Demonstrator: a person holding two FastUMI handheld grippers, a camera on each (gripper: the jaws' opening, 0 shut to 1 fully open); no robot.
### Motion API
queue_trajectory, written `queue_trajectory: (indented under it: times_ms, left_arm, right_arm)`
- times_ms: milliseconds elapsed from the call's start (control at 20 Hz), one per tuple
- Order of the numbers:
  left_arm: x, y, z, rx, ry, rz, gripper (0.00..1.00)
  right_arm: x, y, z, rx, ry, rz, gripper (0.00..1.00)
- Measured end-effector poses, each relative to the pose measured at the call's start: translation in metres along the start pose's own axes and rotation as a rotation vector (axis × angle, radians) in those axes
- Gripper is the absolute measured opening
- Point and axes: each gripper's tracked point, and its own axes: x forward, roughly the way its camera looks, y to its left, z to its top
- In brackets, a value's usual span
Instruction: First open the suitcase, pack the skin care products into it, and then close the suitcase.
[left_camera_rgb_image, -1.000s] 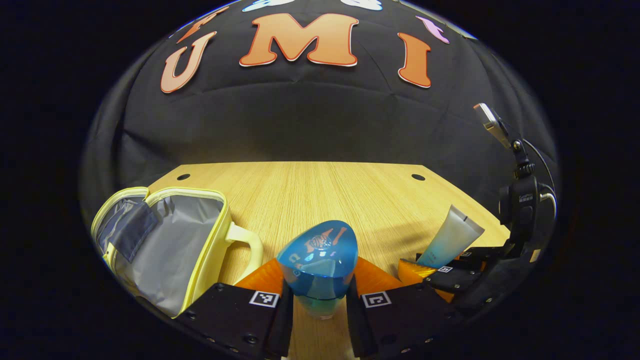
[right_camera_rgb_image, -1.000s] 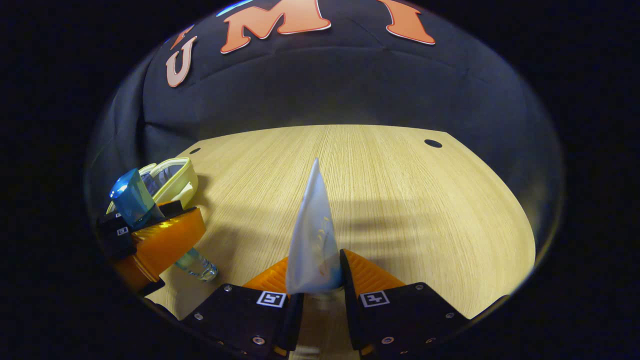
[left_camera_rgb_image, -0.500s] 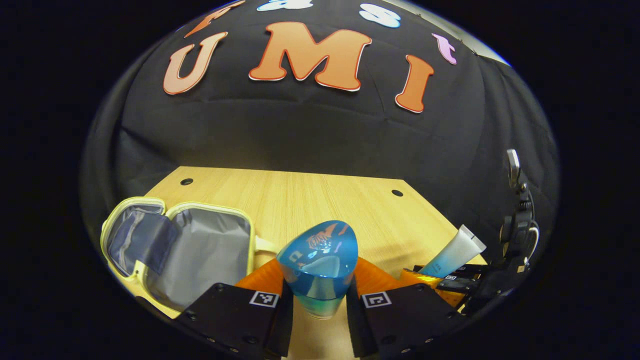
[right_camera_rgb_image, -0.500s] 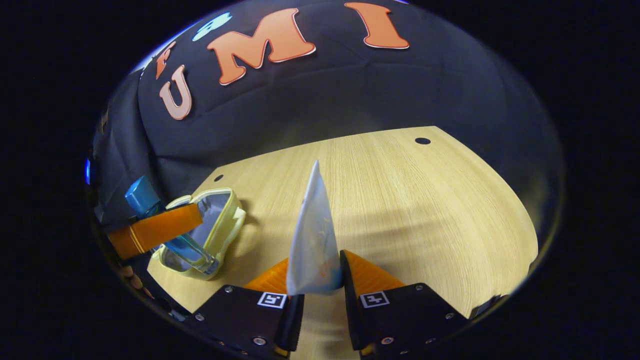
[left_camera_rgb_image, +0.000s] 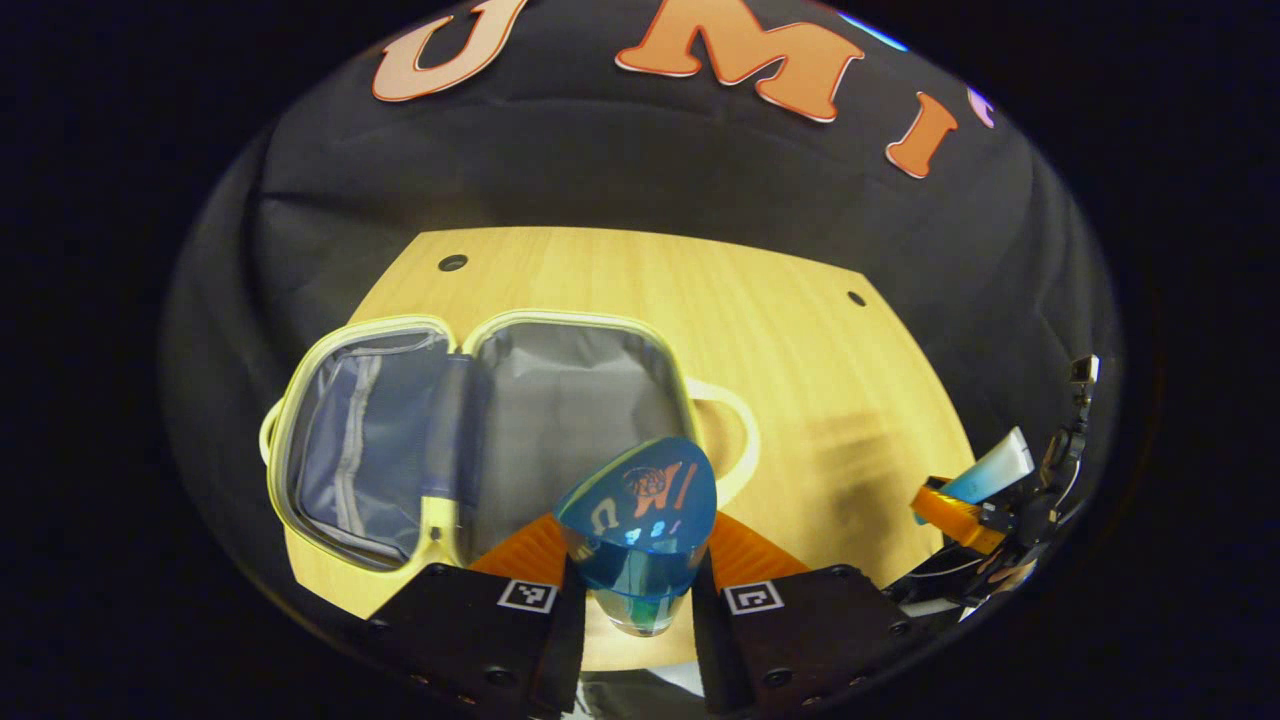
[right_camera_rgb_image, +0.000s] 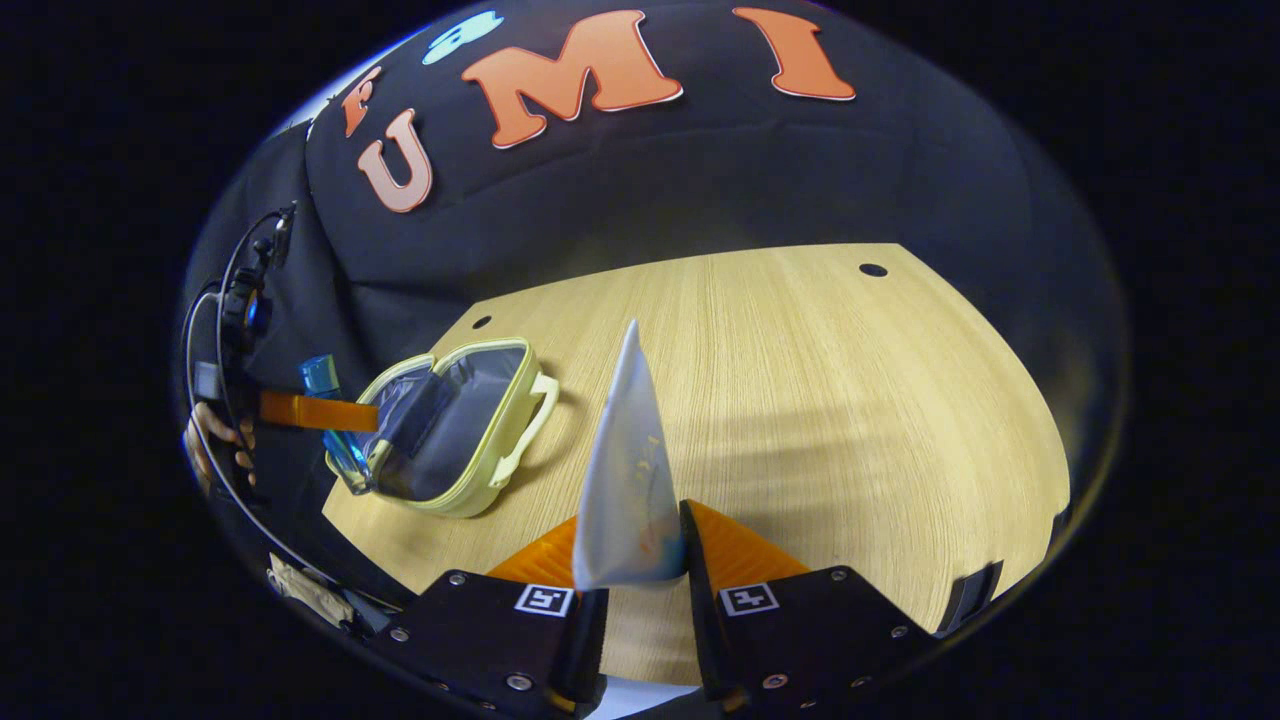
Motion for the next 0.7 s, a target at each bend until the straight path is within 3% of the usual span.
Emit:
queue_trajectory:
  times_ms: [150,400,700]
  left_arm:
    - [0.018,0.023,-0.009,0.028,0.126,0.040,0.46]
    - [0.070,0.075,-0.016,0.118,0.294,0.168,0.46]
    - [0.115,0.067,-0.020,0.125,0.366,0.145,0.46]
  right_arm:
    - [0.003,-0.002,-0.001,0.008,0.016,0.005,0.39]
    - [0.009,-0.006,-0.006,0.034,0.038,-0.015,0.39]
    - [0.017,-0.007,-0.010,0.054,0.073,-0.031,0.39]
